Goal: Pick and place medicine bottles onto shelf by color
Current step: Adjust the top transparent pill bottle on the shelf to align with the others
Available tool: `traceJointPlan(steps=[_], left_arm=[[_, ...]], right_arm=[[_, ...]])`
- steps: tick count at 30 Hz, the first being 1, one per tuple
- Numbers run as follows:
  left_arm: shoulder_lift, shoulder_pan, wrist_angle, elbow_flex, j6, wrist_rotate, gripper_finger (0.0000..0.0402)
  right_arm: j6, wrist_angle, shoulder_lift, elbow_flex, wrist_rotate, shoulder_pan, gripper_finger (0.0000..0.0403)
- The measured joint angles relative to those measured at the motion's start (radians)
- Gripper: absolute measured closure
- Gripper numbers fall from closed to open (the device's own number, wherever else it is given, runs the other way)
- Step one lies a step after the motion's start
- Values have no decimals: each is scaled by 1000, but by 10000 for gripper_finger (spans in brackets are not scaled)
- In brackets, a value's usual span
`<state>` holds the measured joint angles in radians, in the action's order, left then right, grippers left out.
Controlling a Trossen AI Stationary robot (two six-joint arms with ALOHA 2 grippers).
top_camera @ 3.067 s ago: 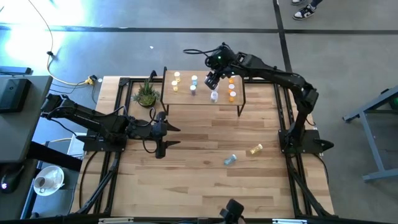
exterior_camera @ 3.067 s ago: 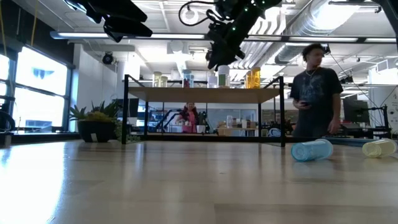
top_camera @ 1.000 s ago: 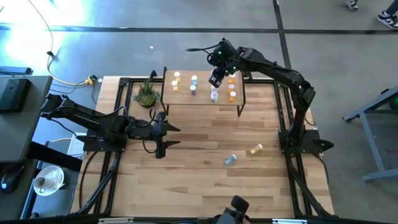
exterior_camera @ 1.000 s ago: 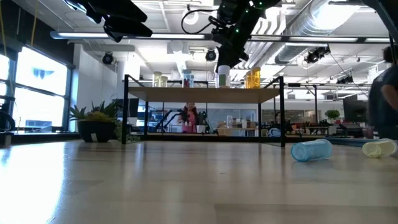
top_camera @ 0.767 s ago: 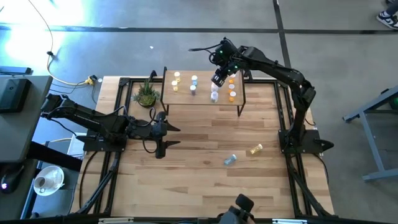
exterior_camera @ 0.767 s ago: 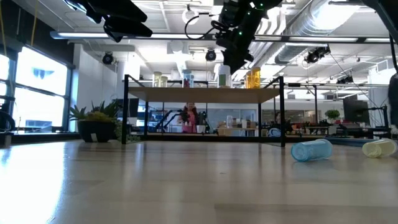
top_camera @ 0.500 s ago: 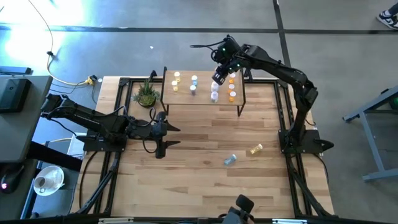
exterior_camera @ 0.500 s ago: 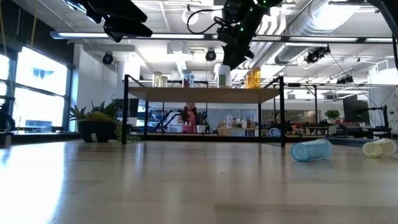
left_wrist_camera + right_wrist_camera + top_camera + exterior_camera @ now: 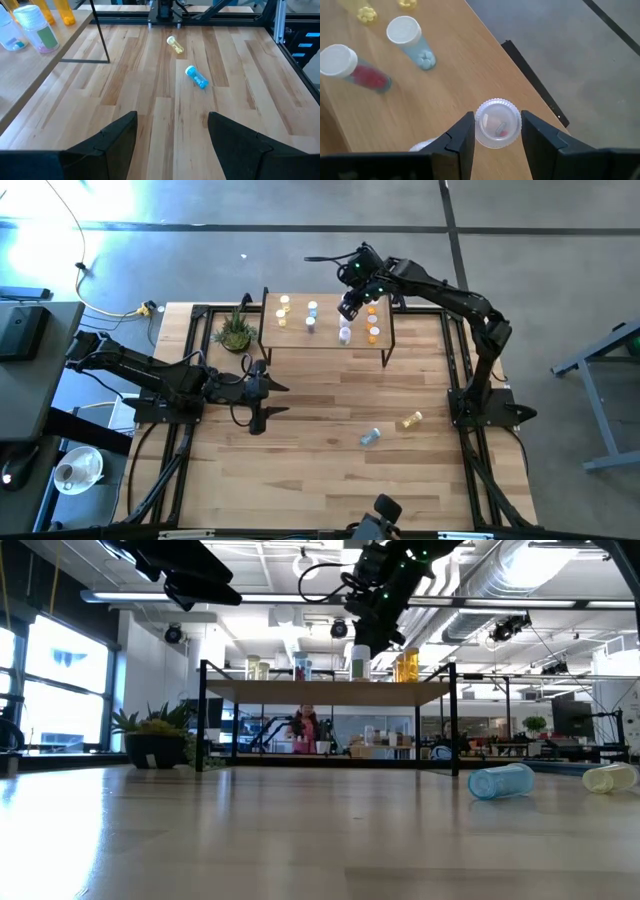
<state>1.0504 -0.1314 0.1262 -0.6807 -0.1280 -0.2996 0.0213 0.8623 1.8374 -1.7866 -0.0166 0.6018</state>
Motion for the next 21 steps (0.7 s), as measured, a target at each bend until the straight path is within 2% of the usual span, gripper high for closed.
traceJointPlan(steps=[12,21], left_arm=[[0,0,1,0,0,0,170],[0,0,0,0,0,-2,170]], right_arm=[[-21,23,0,0,0,0,278],[-21,9,0,0,0,0,235]])
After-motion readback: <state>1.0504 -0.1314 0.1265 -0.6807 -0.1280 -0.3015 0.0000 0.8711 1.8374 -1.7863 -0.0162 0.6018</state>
